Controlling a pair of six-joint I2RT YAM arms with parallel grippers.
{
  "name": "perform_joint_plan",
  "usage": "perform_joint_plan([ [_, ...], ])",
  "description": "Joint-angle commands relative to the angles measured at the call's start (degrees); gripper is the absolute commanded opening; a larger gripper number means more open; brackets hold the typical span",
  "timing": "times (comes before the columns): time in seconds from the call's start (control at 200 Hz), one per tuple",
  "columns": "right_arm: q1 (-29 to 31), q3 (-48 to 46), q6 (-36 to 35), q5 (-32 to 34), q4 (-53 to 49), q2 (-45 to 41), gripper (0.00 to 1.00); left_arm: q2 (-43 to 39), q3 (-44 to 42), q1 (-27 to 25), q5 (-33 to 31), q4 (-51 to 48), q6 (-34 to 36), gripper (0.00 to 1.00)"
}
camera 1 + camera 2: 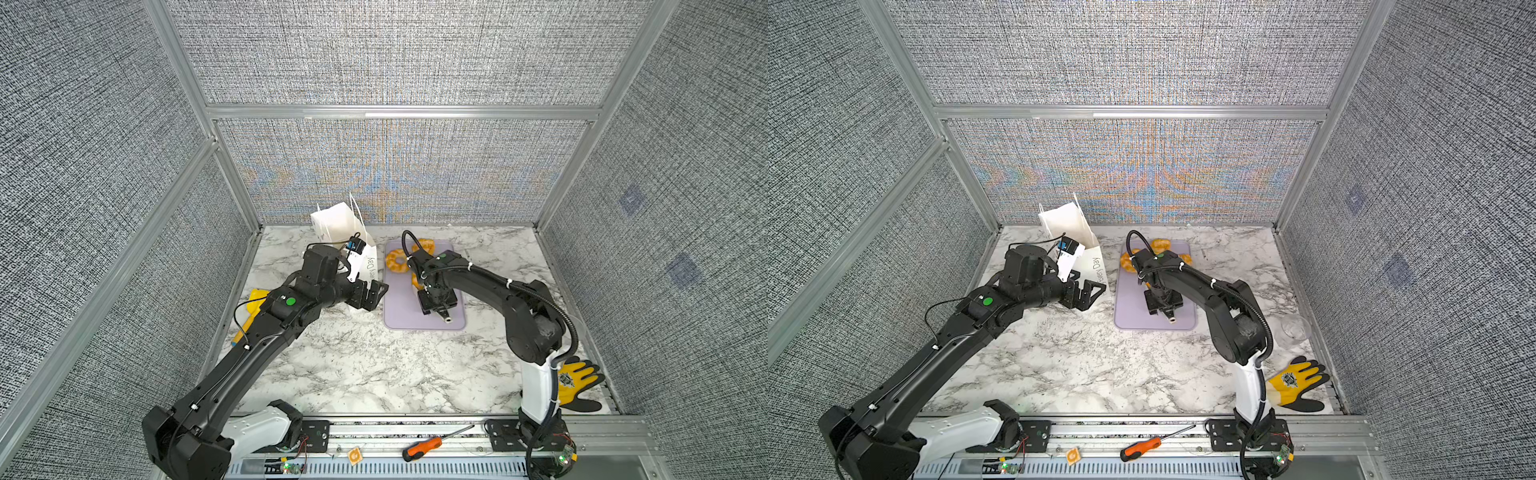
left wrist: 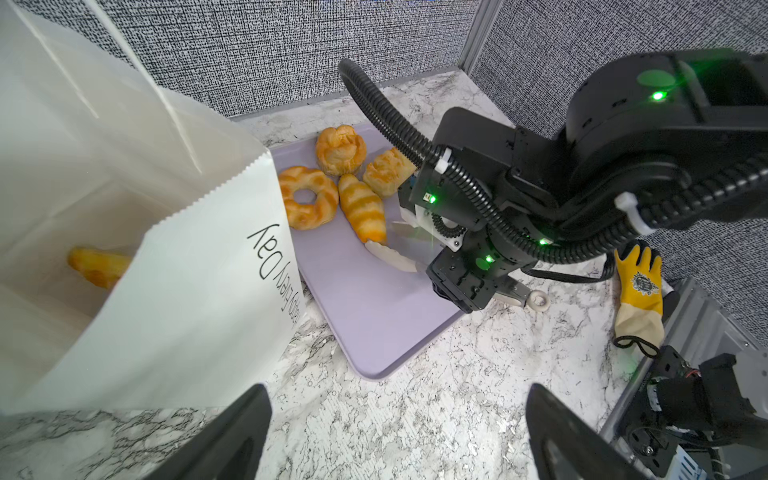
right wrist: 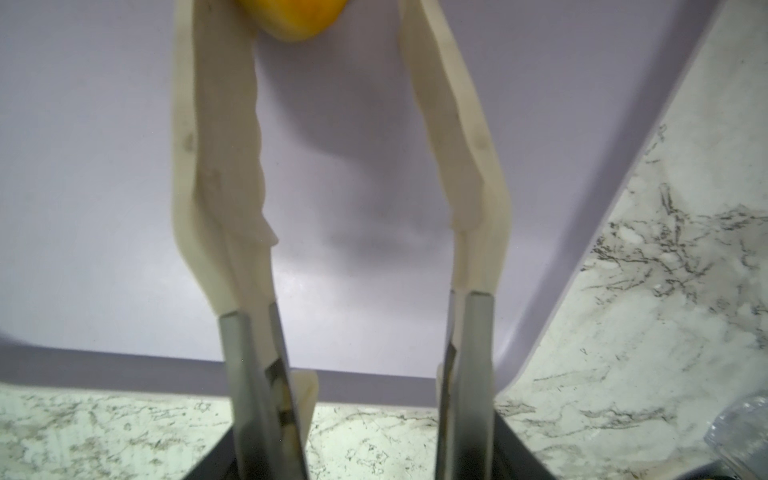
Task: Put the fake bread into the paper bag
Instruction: 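Lower the tongs around a striped croissant on the tray with right gripper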
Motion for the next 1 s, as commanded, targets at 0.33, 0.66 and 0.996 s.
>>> perform_joint_plan([
  [0.33,-0.2,-5.0,-0.1,1.4,-2.5,-6.2,0.59,0.6,0.9,0.1,0.2,1.3,0.5,0.97],
  [0.66,-0.1,-1.8,7.1,-0.3,2.4,-4.5,0.71,0.8,1.1,0.1,0.1,0.9,1.2,0.98],
  [0.996,-0.5,3.7,10.8,2.6,1.5,1.3,0.72,0.4,1.0,0.1,-0.2,0.5,2.3,0.97],
])
